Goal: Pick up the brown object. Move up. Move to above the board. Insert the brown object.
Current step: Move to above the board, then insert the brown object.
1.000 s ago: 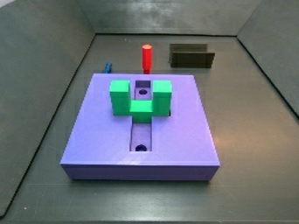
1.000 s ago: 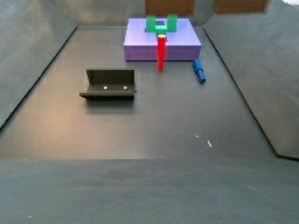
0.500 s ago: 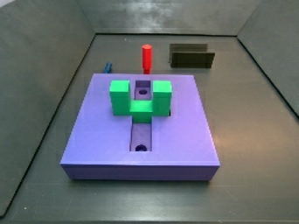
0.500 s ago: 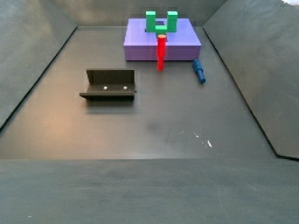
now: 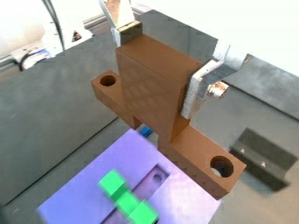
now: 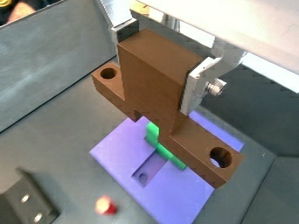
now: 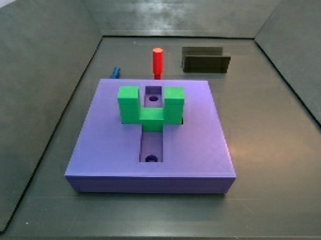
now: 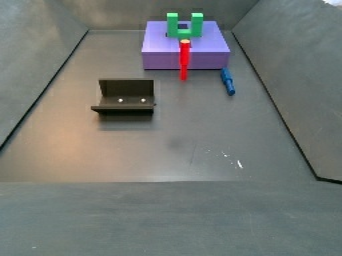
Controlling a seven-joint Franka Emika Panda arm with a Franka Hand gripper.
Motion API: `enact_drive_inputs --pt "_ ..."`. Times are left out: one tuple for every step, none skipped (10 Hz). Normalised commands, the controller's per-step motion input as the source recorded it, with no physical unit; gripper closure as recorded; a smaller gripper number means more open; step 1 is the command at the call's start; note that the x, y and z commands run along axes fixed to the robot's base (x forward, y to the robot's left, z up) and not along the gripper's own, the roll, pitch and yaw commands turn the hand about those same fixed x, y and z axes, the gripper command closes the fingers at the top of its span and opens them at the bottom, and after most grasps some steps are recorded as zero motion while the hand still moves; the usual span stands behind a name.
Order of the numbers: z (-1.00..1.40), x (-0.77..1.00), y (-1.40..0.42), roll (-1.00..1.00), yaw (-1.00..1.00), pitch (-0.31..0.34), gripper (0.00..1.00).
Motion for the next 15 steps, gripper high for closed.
enact_drive_inputs --pt "0.06 0.14 -0.39 0.02 0.0 0.125 1.0" --pt "0.04 0.08 -0.22 0.04 0.01 0.085 1.0" --pt "0.0 0.0 0.01 0.0 0.0 0.0 1.0" --pt "0.0 0.0 0.07 -0.08 -0.14 -0.011 1.0" --pt "-0.06 -0.1 -0.1 -0.05 -0.82 -0.147 1.0" --pt "-0.11 0.0 0.0 0.0 -1.0 -0.034 1.0" --pt "-0.12 0.0 0.0 0.0 -1.0 -0.033 1.0" --pt "-0.15 0.0 0.0 0.0 -1.0 -0.023 1.0" --pt "-0.22 0.0 0.0 0.0 -1.0 -0.034 1.0" --pt "-0.23 0.0 0.0 0.0 -1.0 -0.027 1.0" --pt "-0.25 0.0 0.0 0.0 -1.0 -0.004 1.0" --pt "-0.28 0.0 0.0 0.0 -1.0 0.0 1.0" --pt "-0.32 0.0 0.0 0.0 -1.0 0.0 1.0" --pt "-0.45 0.0 0.0 0.05 -1.0 -0.006 1.0" --pt "-0.51 0.0 -0.11 0.19 -0.95 -0.01 1.0"
